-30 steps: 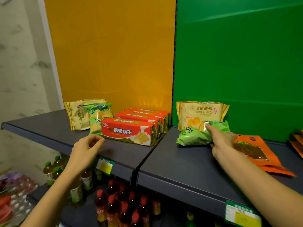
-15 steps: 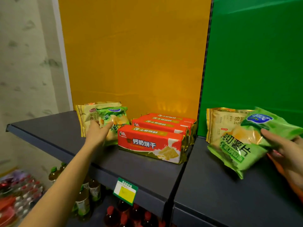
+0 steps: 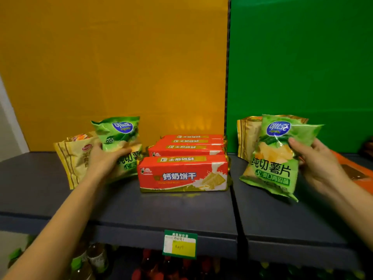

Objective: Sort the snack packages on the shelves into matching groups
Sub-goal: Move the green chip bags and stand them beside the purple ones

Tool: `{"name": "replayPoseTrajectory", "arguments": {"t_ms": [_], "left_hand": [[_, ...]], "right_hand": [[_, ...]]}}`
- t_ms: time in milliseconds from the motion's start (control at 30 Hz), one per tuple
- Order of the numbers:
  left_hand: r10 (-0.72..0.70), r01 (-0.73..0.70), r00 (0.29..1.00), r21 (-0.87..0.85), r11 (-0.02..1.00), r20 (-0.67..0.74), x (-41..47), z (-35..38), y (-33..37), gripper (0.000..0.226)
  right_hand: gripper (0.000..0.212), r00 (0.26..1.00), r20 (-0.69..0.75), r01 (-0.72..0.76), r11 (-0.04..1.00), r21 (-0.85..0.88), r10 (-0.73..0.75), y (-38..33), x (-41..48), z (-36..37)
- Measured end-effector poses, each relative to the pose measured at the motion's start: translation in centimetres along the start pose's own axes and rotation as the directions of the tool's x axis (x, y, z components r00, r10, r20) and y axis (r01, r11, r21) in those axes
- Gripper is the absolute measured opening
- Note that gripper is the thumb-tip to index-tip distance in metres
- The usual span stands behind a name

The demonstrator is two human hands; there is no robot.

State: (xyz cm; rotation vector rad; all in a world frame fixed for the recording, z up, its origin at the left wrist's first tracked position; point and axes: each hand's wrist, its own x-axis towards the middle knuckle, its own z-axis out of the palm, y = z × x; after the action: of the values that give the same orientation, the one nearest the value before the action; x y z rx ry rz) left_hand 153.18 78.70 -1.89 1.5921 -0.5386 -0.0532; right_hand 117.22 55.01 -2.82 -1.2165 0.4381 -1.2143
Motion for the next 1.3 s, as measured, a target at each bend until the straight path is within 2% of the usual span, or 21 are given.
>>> {"name": "replayPoseTrajectory", "arguments": {"t_ms": [33, 67, 100, 167, 200, 233, 300, 333, 467, 567, 700, 800, 833, 967, 1167, 1300], "left_hand": [[0.079, -0.078, 0.996, 0.040, 0.996, -0.029, -0.2, -0.2, 0.6, 0.064], [0.177, -0.173, 0.983, 0.067, 0.983, -0.050, -0.5, -0.4, 1.3, 0.068], [0.264, -0.258, 0.962, 0.091, 0.962, -0.063, -0.9, -0.7, 2.1, 0.071], [0.411, -0.404, 0.910, 0.096, 0.910, -0.060, -1.8, -1.0, 3.8, 0.074], [0.461, -0.458, 0.886, 0.062, 0.887, -0.050, -2.2, -1.0, 4.8, 0.071], [0.481, -0.481, 0.876, 0.012, 0.877, -0.042, -2.7, -0.8, 5.9, 0.065], [0.486, -0.483, 0.874, -0.110, 0.869, -0.005, -3.7, 0.1, 7.9, 0.057], [0.482, -0.470, 0.876, -0.175, 0.865, 0.029, -4.3, 0.9, 8.9, 0.058], [0.448, -0.340, 0.869, -0.405, 0.849, 0.209, -7.6, 5.7, 11.7, 0.059], [0.423, -0.216, 0.830, -0.491, 0.844, 0.363, -10.8, 10.4, 13.1, 0.062], [0.418, -0.106, 0.748, -0.529, 0.842, 0.515, -16.1, 17.8, 14.5, 0.060], [0.414, -0.035, 0.679, -0.536, 0.843, 0.607, -21.7, 23.7, 15.9, 0.058], [0.414, -0.003, 0.654, -0.545, 0.839, 0.633, -23.7, 25.7, 16.3, 0.058], [0.416, 0.062, 0.584, -0.549, 0.834, 0.697, -31.7, 32.2, 17.7, 0.060], [0.368, 0.181, 0.528, -0.525, 0.832, 0.765, -41.4, 39.8, 19.0, 0.060], [0.363, 0.200, 0.503, -0.514, 0.834, 0.785, -45.6, 44.5, 20.2, 0.063]], "right_hand": [[0.084, 0.999, -0.026, 0.026, 1.000, 0.003, -0.026, -0.1, -0.4, 0.5], [0.082, 0.998, -0.048, 0.052, 0.999, 0.013, -0.052, -0.2, -0.7, 0.7], [0.071, 0.995, -0.059, 0.076, 0.997, 0.019, -0.075, -0.4, -1.0, 0.9], [0.030, 0.988, -0.101, 0.120, 0.991, 0.055, -0.114, -1.2, -1.5, 0.9], [0.019, 0.982, -0.131, 0.140, 0.989, 0.050, -0.133, -1.6, -1.7, 0.7], [0.018, 0.978, -0.142, 0.162, 0.986, 0.031, -0.156, -2.0, -1.9, 0.4], [0.039, 0.968, -0.155, 0.197, 0.980, -0.006, -0.196, -3.2, -2.7, -0.1], [0.046, 0.963, -0.166, 0.212, 0.977, -0.020, -0.212, -4.0, -3.2, -0.6], [0.018, 0.936, -0.221, 0.269, 0.961, -0.056, -0.275, -6.3, -5.1, -4.1], [0.015, 0.913, -0.287, 0.279, 0.957, -0.080, -0.290, -8.1, -7.1, -8.1], [0.016, 0.862, -0.367, 0.310, 0.936, -0.167, -0.350, -11.6, -10.5, -14.2], [0.046, 0.828, -0.410, 0.307, 0.921, -0.240, -0.383, -14.5, -13.9, -19.2], [0.050, 0.817, -0.427, 0.303, 0.918, -0.254, -0.388, -15.5, -15.0, -21.0], [0.015, 0.766, -0.492, 0.280, 0.904, -0.325, -0.414, -19.1, -18.8, -28.1], [0.013, 0.746, -0.516, 0.238, 0.892, -0.385, -0.422, -23.1, -21.6, -36.6], [0.052, 0.737, -0.515, 0.208, 0.872, -0.444, -0.438, -25.6, -22.2, -40.9]]}}
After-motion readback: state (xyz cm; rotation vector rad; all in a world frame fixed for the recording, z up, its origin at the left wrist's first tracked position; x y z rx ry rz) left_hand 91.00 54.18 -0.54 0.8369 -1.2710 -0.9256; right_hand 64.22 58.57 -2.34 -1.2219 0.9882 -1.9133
